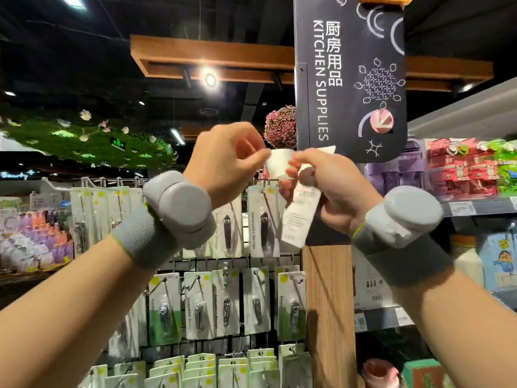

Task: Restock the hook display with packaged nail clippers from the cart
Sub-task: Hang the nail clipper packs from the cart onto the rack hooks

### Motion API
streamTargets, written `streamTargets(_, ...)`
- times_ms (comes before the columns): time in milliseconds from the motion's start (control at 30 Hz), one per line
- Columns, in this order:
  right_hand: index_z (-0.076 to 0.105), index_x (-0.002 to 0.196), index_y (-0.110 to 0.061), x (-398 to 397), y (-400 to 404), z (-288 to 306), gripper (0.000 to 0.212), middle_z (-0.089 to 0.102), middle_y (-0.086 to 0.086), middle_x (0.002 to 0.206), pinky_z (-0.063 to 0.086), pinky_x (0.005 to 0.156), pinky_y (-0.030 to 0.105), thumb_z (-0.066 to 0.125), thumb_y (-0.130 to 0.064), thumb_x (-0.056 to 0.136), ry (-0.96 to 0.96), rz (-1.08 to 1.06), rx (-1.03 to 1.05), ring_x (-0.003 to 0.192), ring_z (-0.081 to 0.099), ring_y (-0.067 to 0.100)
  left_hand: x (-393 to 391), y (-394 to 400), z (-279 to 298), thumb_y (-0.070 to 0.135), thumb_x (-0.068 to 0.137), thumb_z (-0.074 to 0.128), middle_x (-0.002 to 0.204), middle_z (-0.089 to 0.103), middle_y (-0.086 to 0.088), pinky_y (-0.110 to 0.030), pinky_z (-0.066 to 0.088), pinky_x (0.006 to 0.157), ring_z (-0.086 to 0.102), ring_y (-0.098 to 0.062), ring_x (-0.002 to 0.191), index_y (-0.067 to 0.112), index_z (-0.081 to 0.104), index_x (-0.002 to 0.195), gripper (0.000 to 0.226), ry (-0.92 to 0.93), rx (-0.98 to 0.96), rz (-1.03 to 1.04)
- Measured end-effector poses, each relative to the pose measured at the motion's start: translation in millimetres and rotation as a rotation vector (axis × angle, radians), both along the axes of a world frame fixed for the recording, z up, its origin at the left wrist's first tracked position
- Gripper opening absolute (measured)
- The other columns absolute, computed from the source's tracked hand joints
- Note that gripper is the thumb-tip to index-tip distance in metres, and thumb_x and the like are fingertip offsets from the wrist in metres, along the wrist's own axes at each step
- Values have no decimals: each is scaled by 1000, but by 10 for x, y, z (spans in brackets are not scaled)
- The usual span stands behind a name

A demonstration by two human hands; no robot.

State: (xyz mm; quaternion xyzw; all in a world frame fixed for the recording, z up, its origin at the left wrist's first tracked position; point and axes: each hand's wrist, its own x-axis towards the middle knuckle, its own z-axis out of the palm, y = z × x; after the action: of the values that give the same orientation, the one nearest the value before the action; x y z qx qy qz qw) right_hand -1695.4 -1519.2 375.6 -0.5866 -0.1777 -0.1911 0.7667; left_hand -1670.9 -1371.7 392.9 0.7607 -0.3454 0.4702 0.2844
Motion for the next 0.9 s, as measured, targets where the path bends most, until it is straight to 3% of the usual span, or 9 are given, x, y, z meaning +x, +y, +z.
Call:
streamTargets(67, 54, 109, 0, 10, 51, 71, 28, 53, 12, 81, 54, 64, 31, 51, -24, 94, 54, -1, 77, 63, 57, 20, -193, -10, -115, 54, 80, 59, 80, 67, 8, -22, 53, 64, 63, -4, 73, 20, 66, 90, 36, 139, 109, -164)
streamTargets(133, 50, 129, -2, 3, 109, 103, 49, 52, 14, 105, 56, 71, 37, 54, -35, 93, 74, -26, 78, 85, 58, 25, -272, -8, -216, 61, 71, 63, 82, 66, 10, -20, 54, 63, 63, -2, 73, 23, 61, 99, 47, 166, 228, -136)
streamTargets(200, 57, 118, -5, -5, 132, 120, 46, 53, 14, 100, 53, 70, 35, 53, -43, 93, 60, 4, 55, 78, 59, 23, -246, 10, -282, 45, 73, 73, 81, 66, 9, -24, 55, 66, 64, -4, 71, 21, 61, 104, 41, 108, 253, -87)
streamTargets(267, 60, 99, -12, -19, 111, 134, 39, 59, 9, 85, 55, 71, 34, 54, -49, 91, 26, 16, 29, 70, 62, 18, -206, 46, -298, 24, 76, 76, 82, 70, 4, -32, 57, 70, 67, -10, 74, 15, 67, 100, 27, 144, 142, -126)
streamTargets(367, 57, 120, -14, -48, 61, 131, 47, 67, 6, 99, 51, 93, 43, 59, -48, 87, 4, 75, 52, 93, 64, 21, -214, 137, -305, 9, 75, 75, 89, 74, -7, -42, 56, 77, 69, -28, 86, 6, 70, 95, 21, 549, -144, -405)
streamTargets(433, 64, 102, -14, -36, 35, 90, 23, 70, -1, 75, 55, 80, 33, 61, -33, 90, -25, 3, 8, 75, 66, 14, -201, 184, -319, 8, 72, 74, 92, 73, -11, -41, 55, 73, 68, -33, 84, 3, 70, 95, 25, 730, -209, -523)
streamTargets(500, 65, 84, -13, -45, 38, 53, 11, 67, -4, 59, 52, 53, 20, 58, -16, 92, -66, -53, -4, 54, 64, 7, -209, 217, -329, 11, 67, 73, 85, 73, -8, -27, 52, 59, 66, -21, 71, 3, 70, 92, 27, 799, -200, -596)
streamTargets(633, 64, 80, -10, -63, 38, 20, 13, 69, -2, 61, 49, 47, 19, 58, -8, 91, -144, -101, -34, 52, 65, 7, -220, 255, -291, 8, 71, 69, 83, 72, -5, -19, 53, 56, 63, -12, 66, 2, 69, 93, 23, 815, -177, -608)
streamTargets(900, 64, 90, -5, -140, 91, -21, 6, 67, -1, 66, 46, 46, 15, 61, -10, 90, -207, -123, -160, 52, 62, 4, -273, 269, -188, 6, 82, 65, 78, 69, -12, -21, 56, 61, 63, -16, 64, 0, 68, 94, 14, 562, -364, -545)
